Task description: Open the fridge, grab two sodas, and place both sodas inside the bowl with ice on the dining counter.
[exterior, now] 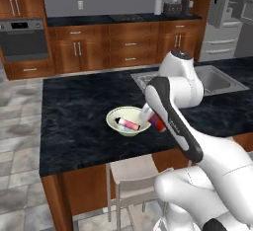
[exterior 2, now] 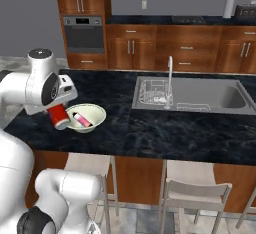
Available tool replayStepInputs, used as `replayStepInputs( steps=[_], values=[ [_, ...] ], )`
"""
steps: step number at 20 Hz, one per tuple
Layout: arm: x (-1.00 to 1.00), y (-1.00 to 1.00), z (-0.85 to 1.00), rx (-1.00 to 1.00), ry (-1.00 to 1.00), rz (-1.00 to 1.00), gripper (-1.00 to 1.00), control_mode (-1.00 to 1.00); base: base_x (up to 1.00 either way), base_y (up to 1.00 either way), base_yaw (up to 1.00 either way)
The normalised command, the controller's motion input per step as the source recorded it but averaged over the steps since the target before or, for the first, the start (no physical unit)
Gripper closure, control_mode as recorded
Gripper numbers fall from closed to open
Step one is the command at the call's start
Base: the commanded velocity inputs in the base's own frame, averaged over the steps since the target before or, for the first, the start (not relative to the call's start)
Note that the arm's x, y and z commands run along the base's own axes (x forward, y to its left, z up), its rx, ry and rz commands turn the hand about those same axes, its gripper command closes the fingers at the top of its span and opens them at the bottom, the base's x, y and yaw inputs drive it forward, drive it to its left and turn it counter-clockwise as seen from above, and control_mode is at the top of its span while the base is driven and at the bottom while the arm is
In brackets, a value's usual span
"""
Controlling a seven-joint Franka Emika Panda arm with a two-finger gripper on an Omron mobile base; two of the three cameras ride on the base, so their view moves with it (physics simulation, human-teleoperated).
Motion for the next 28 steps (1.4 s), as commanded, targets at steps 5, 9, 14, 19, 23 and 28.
replayStepInputs(
  steps=[5, 9, 14, 19, 23, 28],
  values=[
    [0.4, 0.0, -0.29, -0.07, 0.07, 0.0, 1.0, -1.0, 0.0, 0.0, 0.0],
    [0.39, 0.0, -0.31, -0.06, 0.11, 0.0, 1.0, -1.0, 0.0, 0.0, 0.0],
    [0.41, 0.01, -0.2, -0.04, 0.13, 0.0, 1.0, -1.0, 0.0, 0.0, 0.0],
    [0.43, 0.04, -0.25, -0.04, 0.13, 0.0, 1.0, -1.0, 0.0, 0.0, 0.0],
    [0.4, 0.11, -0.3, -0.02, 0.11, 0.01, 1.0, -1.0, 0.0, 0.0, 0.0],
    [0.32, 0.18, -0.35, 0.0, 0.05, 0.0, 1.0, -1.0, 0.0, 0.0, 0.0]
  ],
)
